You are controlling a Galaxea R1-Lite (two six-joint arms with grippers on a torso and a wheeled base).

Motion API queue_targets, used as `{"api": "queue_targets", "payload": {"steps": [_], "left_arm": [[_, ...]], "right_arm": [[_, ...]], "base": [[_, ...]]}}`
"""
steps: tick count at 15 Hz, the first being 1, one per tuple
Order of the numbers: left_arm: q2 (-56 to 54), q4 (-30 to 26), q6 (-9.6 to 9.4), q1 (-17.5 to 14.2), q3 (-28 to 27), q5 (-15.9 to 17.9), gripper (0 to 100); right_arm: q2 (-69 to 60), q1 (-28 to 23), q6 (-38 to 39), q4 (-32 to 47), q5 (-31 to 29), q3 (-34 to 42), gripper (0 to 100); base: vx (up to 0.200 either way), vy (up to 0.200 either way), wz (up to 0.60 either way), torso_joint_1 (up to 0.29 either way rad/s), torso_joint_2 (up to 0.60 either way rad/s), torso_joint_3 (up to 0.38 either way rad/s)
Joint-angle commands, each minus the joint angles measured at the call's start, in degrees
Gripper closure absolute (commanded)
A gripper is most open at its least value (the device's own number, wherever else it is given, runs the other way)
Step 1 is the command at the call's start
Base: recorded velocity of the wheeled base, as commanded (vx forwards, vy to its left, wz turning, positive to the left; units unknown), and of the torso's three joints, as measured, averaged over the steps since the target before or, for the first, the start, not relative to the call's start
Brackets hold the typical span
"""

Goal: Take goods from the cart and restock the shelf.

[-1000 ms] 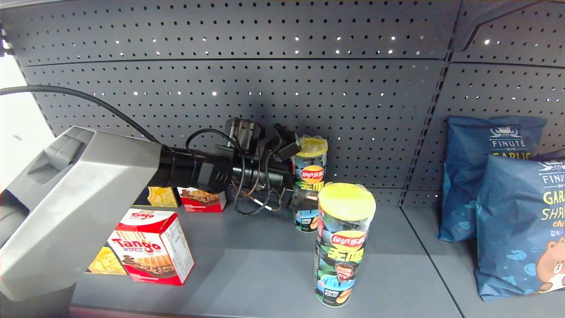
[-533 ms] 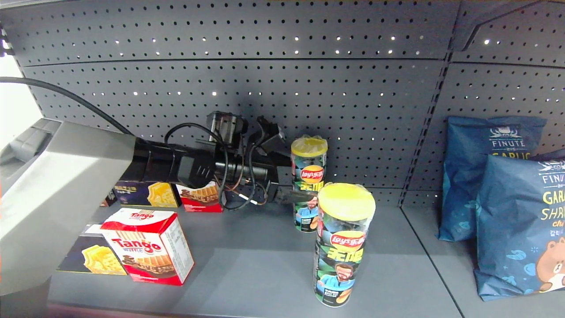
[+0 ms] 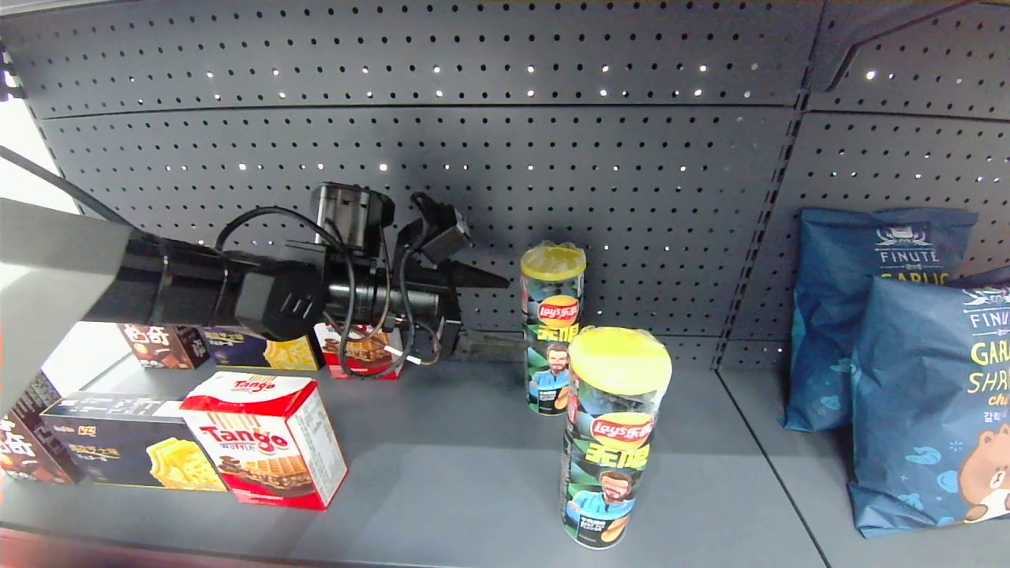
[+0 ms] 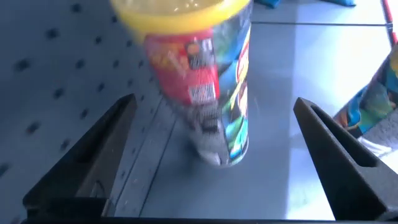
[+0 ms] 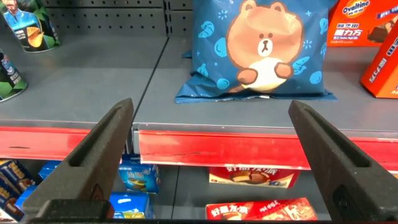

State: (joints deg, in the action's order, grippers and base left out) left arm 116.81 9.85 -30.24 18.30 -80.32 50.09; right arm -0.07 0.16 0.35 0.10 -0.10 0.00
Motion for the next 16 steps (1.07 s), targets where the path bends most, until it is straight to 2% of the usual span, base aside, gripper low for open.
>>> {"api": "queue_targets", "payload": {"steps": [1,3,4,5,7,8,9,10,11,13,16], "left_arm": [[-6.9,0.2,0.63,-0.7,5.5,-3.2,0],[-9.5,0.5,3.70,-0.7,7.8,-8.3,0],[-10.5,1.5,6.60,-0.4,9.0,-14.8,0],[-11.1,2.1,7.22,-0.3,10.1,-18.0,0],[-11.3,3.0,7.31,0.8,12.2,-27.9,0],[-11.3,3.0,7.48,0.9,12.6,-29.7,0],[-11.3,3.1,9.15,2.7,13.3,-35.3,0],[-11.0,3.6,10.65,4.0,13.1,-37.4,0],[-10.1,4.8,11.17,5.1,12.7,-39.6,0],[-8.1,6.8,11.44,6.8,12.6,-43.7,0],[-5.5,7.6,11.44,8.9,12.5,-46.3,0]], "right_arm": [[0.1,0.0,0.0,0.0,0.0,0.0,0],[0.1,0.0,0.0,0.0,0.0,0.0,0],[0.1,0.0,0.0,0.0,0.0,0.0,0],[0.1,0.0,0.0,0.0,0.0,0.0,0],[0.1,0.0,0.0,0.0,0.0,0.0,0],[0.1,0.0,0.0,0.0,0.0,0.0,0],[0.1,0.0,0.0,0.0,0.0,0.0,0],[0.1,0.0,0.0,0.0,0.0,0.0,0],[0.1,0.0,0.0,0.0,0.0,0.0,0],[0.1,0.0,0.0,0.0,0.0,0.0,0],[0.1,0.0,0.0,0.0,0.0,0.0,0]], "base": [[0.000,0.000,0.00,0.000,0.00,0.000],[0.000,0.000,0.00,0.000,0.00,0.000],[0.000,0.000,0.00,0.000,0.00,0.000],[0.000,0.000,0.00,0.000,0.00,0.000],[0.000,0.000,0.00,0.000,0.00,0.000],[0.000,0.000,0.00,0.000,0.00,0.000],[0.000,0.000,0.00,0.000,0.00,0.000],[0.000,0.000,0.00,0.000,0.00,0.000],[0.000,0.000,0.00,0.000,0.00,0.000],[0.000,0.000,0.00,0.000,0.00,0.000],[0.000,0.000,0.00,0.000,0.00,0.000]]}}
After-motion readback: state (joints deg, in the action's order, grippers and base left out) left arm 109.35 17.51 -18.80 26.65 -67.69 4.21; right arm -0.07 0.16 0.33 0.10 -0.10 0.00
